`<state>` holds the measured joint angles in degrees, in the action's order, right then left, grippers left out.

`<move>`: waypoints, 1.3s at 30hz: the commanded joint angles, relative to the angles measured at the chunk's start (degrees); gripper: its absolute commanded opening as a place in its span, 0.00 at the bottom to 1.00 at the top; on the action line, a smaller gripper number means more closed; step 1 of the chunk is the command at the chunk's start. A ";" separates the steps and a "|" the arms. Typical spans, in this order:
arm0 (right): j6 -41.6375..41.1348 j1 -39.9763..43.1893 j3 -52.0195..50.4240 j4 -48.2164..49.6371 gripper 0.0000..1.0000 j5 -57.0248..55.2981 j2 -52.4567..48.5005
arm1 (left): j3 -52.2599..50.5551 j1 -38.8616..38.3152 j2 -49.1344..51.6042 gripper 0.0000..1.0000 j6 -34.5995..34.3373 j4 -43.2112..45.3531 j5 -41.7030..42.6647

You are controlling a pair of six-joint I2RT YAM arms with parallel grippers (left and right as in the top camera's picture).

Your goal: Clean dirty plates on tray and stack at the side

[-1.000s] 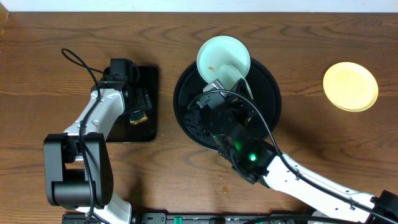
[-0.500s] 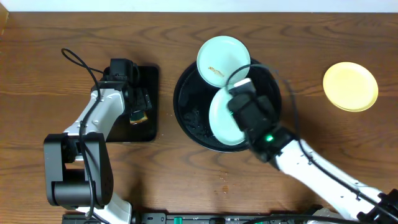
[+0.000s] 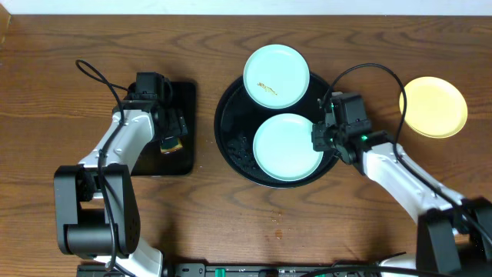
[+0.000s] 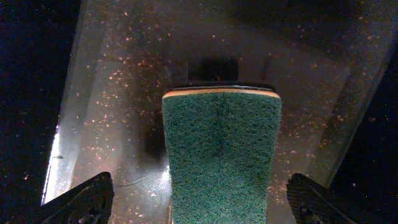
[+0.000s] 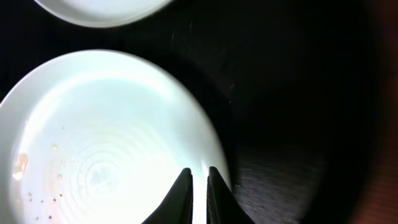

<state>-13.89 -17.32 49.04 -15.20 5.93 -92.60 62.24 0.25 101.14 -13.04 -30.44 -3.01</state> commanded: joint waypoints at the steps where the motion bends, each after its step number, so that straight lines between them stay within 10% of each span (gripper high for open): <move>1: -6.62 0.26 0.42 0.85 0.08 4.22 -4.20 | -0.37 -0.04 0.59 0.89 0.55 -0.15 -0.68; 8: -0.33 0.44 0.44 3.87 0.46 4.26 -6.97 | -0.37 -0.04 0.59 0.89 0.55 -0.15 -0.68; 23: 8.94 0.50 0.79 -0.33 0.49 0.17 4.83 | -0.37 -0.04 0.59 0.89 0.55 -0.15 -0.68; 39: 10.45 1.18 0.76 -0.50 0.31 -3.85 -4.83 | -0.37 -0.04 0.59 0.89 0.55 0.07 -0.68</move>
<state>-2.94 -16.95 49.45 -15.88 2.50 -96.82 62.24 0.25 101.14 -13.04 -30.37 -2.98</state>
